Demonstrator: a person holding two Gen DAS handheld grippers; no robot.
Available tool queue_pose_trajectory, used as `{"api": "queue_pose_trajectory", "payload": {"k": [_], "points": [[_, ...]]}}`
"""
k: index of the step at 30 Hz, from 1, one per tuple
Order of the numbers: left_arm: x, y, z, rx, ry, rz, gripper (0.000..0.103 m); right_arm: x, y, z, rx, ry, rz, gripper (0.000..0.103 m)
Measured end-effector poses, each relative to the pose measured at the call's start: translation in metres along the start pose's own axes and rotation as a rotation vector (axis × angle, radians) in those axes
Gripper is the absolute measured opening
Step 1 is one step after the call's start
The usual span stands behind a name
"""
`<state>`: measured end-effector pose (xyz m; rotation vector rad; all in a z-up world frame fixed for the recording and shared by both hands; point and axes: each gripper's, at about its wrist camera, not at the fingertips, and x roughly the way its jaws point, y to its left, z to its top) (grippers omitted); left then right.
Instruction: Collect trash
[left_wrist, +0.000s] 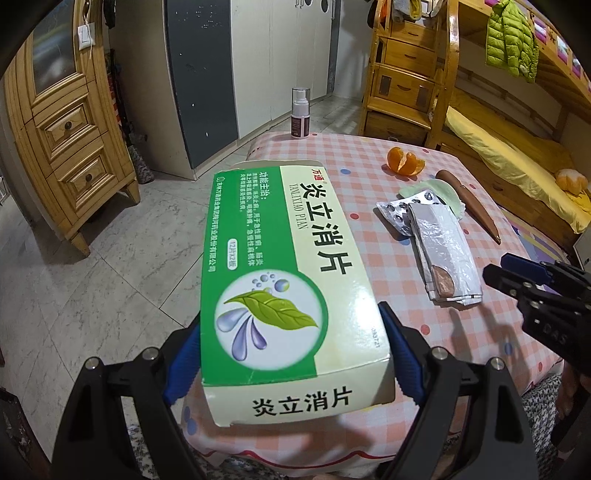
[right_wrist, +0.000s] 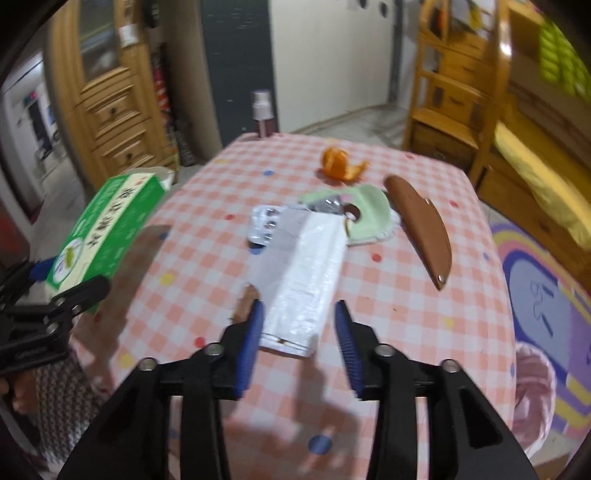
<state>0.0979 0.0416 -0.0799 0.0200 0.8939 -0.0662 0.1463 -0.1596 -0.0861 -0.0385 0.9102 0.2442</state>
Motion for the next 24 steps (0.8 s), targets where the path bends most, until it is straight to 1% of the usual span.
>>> {"api": "queue_pose_trajectory", "payload": {"k": [1,4,5,6,7,8,9,10,11,14,16,19,22,24], "points": [[0.001,0.0,0.0,0.002,0.002,-0.003,0.083,0.006,-0.003,-0.002,0.022,0.01,-0.008,0.055],[0.003,0.0,-0.002,0.007,0.01,-0.005,0.083,0.021,-0.006,-0.005,0.068,0.043,-0.005,0.055],[0.004,0.001,-0.002,0.008,0.012,-0.004,0.083,0.024,-0.005,-0.007,0.069,0.053,-0.004,0.05],[0.004,0.001,-0.002,0.008,0.014,-0.004,0.083,0.028,-0.002,-0.01,0.061,0.068,-0.003,0.04],[0.004,0.001,-0.002,0.008,0.014,-0.003,0.083,0.028,0.002,-0.011,0.044,0.055,-0.018,0.037],[0.004,0.001,-0.002,0.009,0.014,-0.002,0.083,0.028,0.006,-0.013,0.028,0.05,-0.026,0.027],[0.005,0.001,-0.001,0.009,0.016,-0.002,0.083,0.027,0.009,-0.014,0.013,0.046,-0.026,0.013],[0.005,0.001,-0.002,0.009,0.018,-0.001,0.083,0.027,0.009,-0.015,0.011,0.044,-0.015,0.007],[0.006,0.0,-0.002,0.01,0.021,-0.003,0.083,0.025,0.009,-0.015,0.019,0.038,-0.003,0.004],[0.004,-0.003,-0.002,0.02,0.019,-0.008,0.083,0.012,0.004,-0.013,0.037,-0.001,0.018,0.003],[-0.001,-0.007,-0.002,0.028,0.012,-0.023,0.083,-0.008,-0.002,-0.009,0.049,-0.039,0.032,0.003],[-0.014,-0.02,0.001,0.045,-0.021,-0.087,0.083,-0.042,-0.013,-0.003,0.05,-0.093,0.017,0.003],[-0.026,-0.046,0.004,0.086,-0.055,-0.175,0.083,-0.075,-0.03,-0.005,0.075,-0.135,-0.016,0.003],[-0.033,-0.07,0.005,0.129,-0.076,-0.226,0.083,-0.093,-0.046,-0.011,0.104,-0.157,-0.039,0.003]]}}
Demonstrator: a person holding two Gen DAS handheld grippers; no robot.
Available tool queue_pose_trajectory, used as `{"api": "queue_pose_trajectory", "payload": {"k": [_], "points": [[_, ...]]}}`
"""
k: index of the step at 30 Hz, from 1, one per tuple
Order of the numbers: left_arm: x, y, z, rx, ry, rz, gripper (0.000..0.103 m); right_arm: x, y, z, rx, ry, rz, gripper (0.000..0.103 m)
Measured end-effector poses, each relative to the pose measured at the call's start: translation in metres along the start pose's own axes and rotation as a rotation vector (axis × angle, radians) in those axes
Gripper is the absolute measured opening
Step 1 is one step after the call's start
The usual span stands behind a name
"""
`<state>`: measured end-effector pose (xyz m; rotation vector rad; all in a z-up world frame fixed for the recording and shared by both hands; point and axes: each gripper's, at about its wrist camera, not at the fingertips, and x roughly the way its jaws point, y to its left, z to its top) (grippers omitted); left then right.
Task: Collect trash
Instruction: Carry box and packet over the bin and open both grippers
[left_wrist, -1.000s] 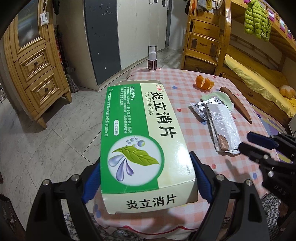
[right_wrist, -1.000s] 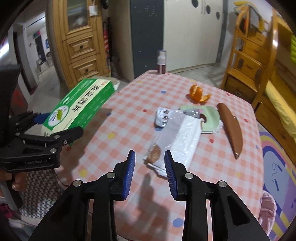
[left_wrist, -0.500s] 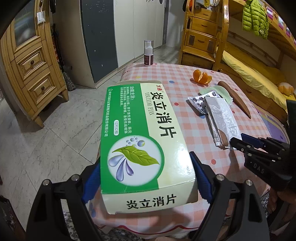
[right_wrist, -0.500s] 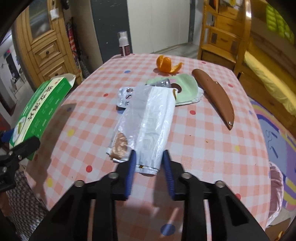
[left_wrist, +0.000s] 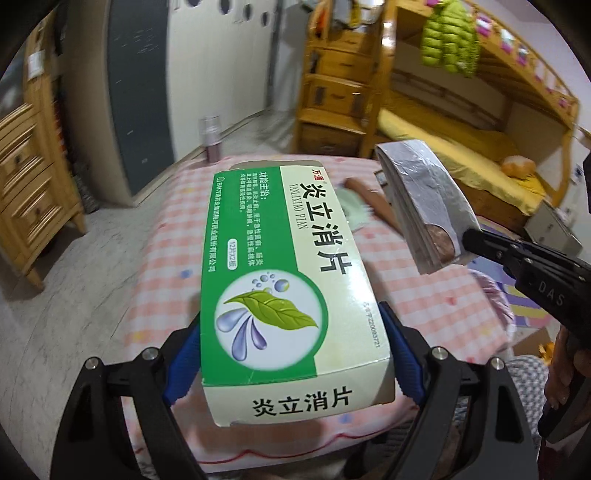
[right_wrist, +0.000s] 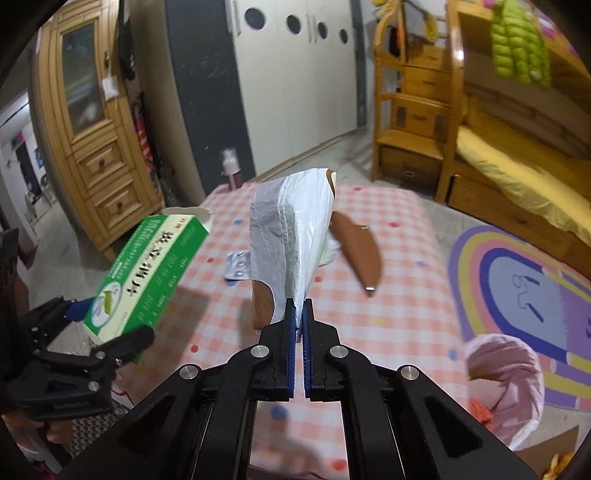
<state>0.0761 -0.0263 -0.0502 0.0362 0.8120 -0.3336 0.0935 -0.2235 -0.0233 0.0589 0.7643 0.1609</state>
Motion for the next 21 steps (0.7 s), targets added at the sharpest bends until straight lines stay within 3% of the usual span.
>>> {"api": "queue_pose_trajectory", "payload": {"k": [5,14,21], "points": [[0.005,-0.065,0.008,0.119,-0.019,-0.111,0.083,-0.033,-0.048,-0.018,0.094,-0.011,-0.085,0.003],[0.035,-0.193,0.007,0.337,-0.003,-0.29,0.083,-0.085,-0.149,-0.072,0.311,-0.006,-0.329,0.003],[0.071,-0.278,0.007,0.465,0.041,-0.386,0.083,-0.097,-0.206,-0.11,0.452,0.017,-0.418,0.003]]}}
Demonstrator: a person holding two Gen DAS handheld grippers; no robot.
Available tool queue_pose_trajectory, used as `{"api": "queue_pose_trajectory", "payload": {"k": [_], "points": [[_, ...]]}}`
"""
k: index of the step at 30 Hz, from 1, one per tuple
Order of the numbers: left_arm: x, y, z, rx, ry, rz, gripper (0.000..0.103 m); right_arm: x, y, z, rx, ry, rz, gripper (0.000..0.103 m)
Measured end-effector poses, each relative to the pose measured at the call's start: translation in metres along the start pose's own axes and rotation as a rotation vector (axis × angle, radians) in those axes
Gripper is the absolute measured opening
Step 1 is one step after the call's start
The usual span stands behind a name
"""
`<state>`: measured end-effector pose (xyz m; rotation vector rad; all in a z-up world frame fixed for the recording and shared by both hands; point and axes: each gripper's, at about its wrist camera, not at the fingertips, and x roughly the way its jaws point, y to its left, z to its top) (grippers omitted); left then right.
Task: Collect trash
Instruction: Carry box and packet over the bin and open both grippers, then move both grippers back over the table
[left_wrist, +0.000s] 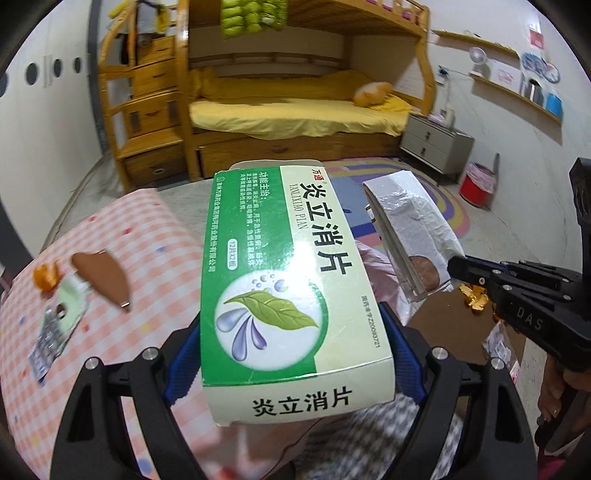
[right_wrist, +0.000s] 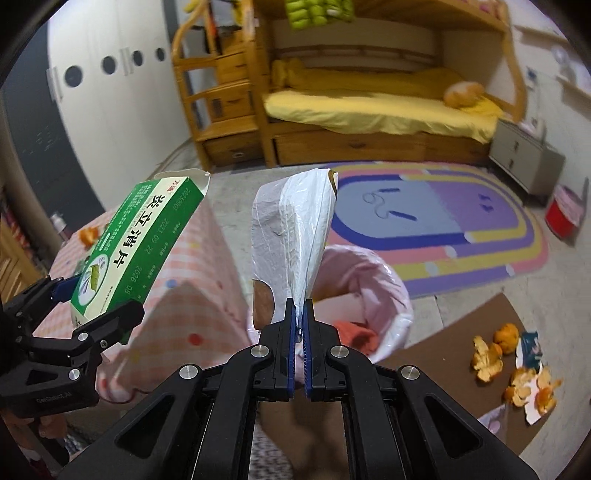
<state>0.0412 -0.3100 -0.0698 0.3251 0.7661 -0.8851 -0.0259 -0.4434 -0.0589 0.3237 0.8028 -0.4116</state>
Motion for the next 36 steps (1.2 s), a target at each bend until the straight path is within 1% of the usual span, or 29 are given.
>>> {"api": "queue_pose_trajectory", "payload": {"k": [5,9,11,12,14,16,17,18,23,26,31,36], "points": [[0.037,-0.02,0.016,0.035,0.029,-0.057,0.083,0.025,-0.032,0.0,0.062,0.032,-0.024,0.003],[0.054,-0.025,0.032,0.037,0.02,-0.085,0.085,0.04,-0.05,0.002,0.093,0.042,-0.034,0.004],[0.056,-0.024,0.037,0.043,0.006,-0.081,0.089,0.049,-0.055,0.004,0.106,0.05,-0.035,0.005],[0.057,-0.023,0.039,0.041,-0.001,-0.067,0.094,0.056,-0.058,0.005,0.112,0.056,-0.028,0.008],[0.054,-0.018,0.041,0.027,-0.015,-0.059,0.096,0.069,-0.06,0.007,0.116,0.07,-0.016,0.01],[0.052,-0.009,0.04,0.008,-0.016,-0.035,0.096,0.083,-0.059,0.007,0.109,0.094,-0.016,0.024],[0.05,-0.001,0.038,-0.007,-0.012,-0.013,0.096,0.087,-0.058,0.007,0.107,0.106,-0.019,0.039],[0.048,0.006,0.036,-0.019,-0.009,0.003,0.096,0.089,-0.057,0.006,0.109,0.11,-0.023,0.043],[0.03,0.039,0.022,-0.101,-0.007,0.075,0.096,0.072,-0.054,0.006,0.123,0.083,-0.016,0.045],[0.019,0.056,0.011,-0.161,0.005,0.094,0.096,0.059,-0.048,0.008,0.119,0.063,-0.007,0.045],[-0.005,0.076,-0.011,-0.212,0.02,0.133,0.096,0.031,-0.021,0.011,0.076,0.026,0.026,0.045],[-0.03,0.091,-0.031,-0.228,0.015,0.178,0.096,0.013,0.016,0.011,-0.002,0.006,0.069,0.054]]}}
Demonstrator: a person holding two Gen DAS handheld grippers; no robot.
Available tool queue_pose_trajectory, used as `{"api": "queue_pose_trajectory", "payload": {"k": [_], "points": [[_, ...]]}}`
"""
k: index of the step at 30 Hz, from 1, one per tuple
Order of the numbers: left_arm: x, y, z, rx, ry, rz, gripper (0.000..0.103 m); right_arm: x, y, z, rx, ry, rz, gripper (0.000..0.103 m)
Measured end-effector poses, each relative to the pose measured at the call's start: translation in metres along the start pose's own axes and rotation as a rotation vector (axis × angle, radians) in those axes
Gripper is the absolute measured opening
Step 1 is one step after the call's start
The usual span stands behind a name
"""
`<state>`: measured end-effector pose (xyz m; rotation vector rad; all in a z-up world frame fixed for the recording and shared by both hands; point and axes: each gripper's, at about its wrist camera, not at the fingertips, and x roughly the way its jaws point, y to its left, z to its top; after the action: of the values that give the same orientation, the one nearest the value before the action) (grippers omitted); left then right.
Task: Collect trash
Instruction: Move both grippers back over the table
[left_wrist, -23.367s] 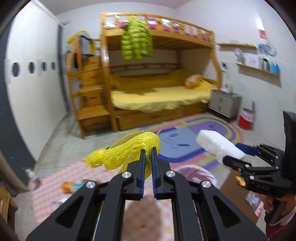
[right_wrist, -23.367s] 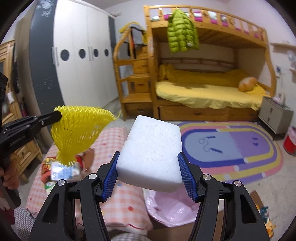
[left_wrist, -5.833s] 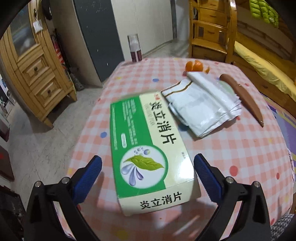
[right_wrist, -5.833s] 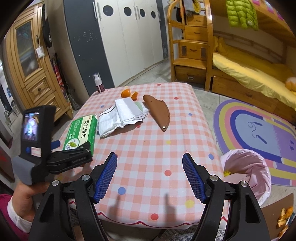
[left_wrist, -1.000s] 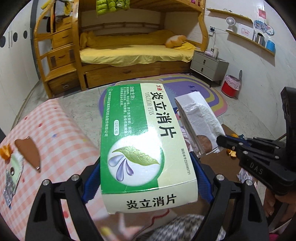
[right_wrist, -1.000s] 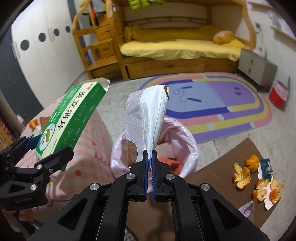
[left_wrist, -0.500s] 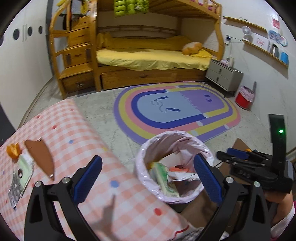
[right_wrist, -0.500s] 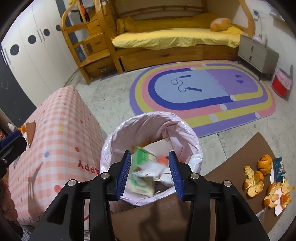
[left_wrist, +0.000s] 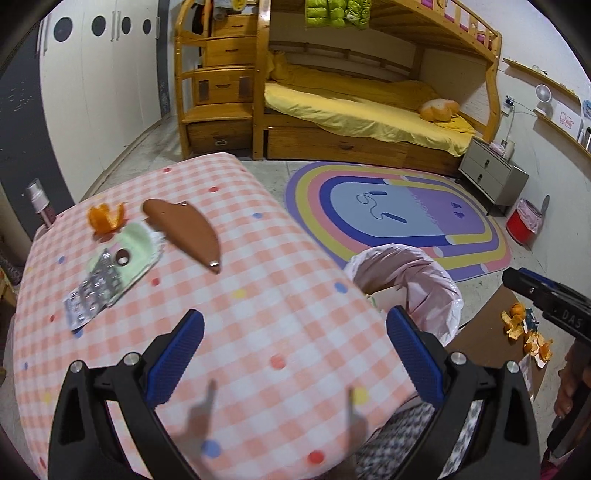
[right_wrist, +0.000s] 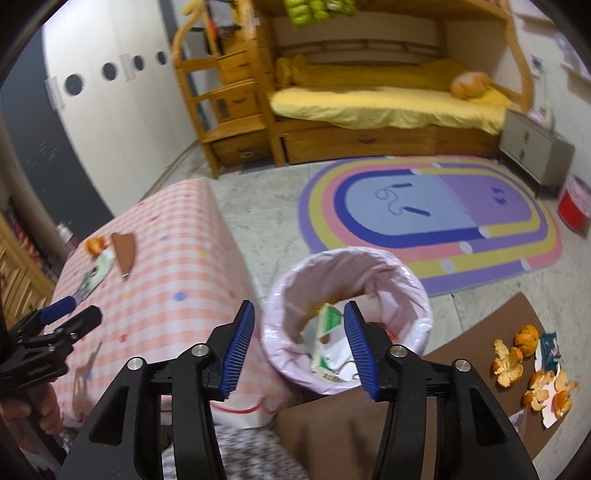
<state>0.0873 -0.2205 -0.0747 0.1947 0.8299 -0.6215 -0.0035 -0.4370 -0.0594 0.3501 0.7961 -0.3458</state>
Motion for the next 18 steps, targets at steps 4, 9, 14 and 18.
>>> {"api": "queue_pose_trajectory", "payload": {"k": [4,9,14,18], "points": [[-0.016,0.022,-0.012,-0.02,-0.01,0.045,0.096,-0.003,0.037,-0.001,-0.078,0.008,0.042,0.058],[-0.03,0.056,-0.021,-0.067,-0.025,0.095,0.096,0.003,0.083,-0.002,-0.178,0.027,0.09,0.063],[-0.038,0.095,-0.028,-0.119,-0.028,0.156,0.096,0.013,0.121,-0.002,-0.251,0.039,0.128,0.063],[-0.043,0.129,-0.034,-0.161,-0.032,0.201,0.096,0.027,0.153,0.0,-0.29,0.038,0.174,0.059]]}}
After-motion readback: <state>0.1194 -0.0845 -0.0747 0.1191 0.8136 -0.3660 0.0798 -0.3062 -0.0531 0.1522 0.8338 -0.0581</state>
